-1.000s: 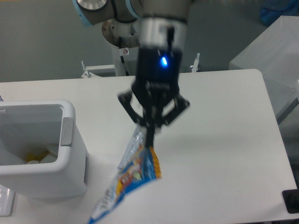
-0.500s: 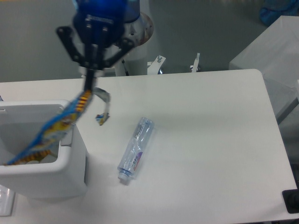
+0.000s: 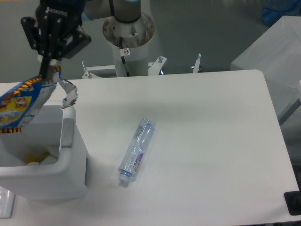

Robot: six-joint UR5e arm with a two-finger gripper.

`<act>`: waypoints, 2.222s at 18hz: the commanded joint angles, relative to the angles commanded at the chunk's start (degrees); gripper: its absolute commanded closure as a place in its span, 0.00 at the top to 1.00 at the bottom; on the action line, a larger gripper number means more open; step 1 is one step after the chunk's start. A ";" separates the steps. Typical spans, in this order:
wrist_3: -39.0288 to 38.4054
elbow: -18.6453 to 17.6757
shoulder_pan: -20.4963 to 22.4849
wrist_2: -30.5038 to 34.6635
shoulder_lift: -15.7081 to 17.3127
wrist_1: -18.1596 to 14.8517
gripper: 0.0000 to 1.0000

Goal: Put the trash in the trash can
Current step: 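Lower the wrapper into the bin and open the gripper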

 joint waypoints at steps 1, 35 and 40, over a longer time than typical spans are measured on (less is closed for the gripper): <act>1.32 -0.35 -0.18 0.00 -0.09 0.00 0.01; 11.18 -7.39 -3.96 0.35 -5.19 0.26 0.86; 7.93 -3.44 -3.87 0.35 -5.36 0.17 0.95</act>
